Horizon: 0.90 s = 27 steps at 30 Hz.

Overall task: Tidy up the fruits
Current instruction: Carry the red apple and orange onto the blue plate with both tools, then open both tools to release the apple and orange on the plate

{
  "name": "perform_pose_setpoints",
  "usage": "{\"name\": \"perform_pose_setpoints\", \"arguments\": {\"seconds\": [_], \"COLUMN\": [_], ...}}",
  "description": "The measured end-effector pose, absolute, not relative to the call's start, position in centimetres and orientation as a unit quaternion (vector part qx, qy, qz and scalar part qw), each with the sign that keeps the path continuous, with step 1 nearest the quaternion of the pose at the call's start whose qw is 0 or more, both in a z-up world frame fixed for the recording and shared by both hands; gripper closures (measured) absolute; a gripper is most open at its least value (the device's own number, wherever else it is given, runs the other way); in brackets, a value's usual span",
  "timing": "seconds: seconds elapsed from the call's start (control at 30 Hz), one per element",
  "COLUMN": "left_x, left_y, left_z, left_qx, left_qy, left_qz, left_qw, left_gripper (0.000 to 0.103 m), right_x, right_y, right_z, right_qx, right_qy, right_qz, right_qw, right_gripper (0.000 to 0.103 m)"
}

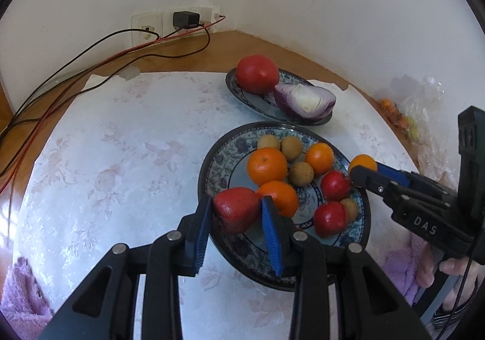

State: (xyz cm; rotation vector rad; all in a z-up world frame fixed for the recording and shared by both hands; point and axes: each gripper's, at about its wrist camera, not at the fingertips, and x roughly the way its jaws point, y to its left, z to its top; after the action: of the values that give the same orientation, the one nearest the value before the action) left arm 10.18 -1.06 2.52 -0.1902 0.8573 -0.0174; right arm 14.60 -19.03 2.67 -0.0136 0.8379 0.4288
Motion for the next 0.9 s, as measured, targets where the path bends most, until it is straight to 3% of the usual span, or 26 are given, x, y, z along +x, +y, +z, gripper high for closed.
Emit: {"name": "perform_pose_setpoints", "arguments": {"seconds": [0.6,0.9], "left_x": [10.02,9.62], "left_y": [-1.19,-1.49], "left_z": [2.83,3.36], "left_qx": [-0.085,-0.083], "left_qy": [0.41,0.406], "left_qz": [-0.013,-0.016], "left_qw": [0.908,0.91], "left_gripper": [0.068,0.06], "right_x": [15.19,14.95], "right_y": [-18.73,-18.75], "right_z": [2.49,2.7], "right_qx": [0.003,0.005], "right_qy": [0.399,0.397], "right_qz": [0.216,0.215], "right_qw": [0.891,0.892], "right_gripper": [0.061,0.059]}}
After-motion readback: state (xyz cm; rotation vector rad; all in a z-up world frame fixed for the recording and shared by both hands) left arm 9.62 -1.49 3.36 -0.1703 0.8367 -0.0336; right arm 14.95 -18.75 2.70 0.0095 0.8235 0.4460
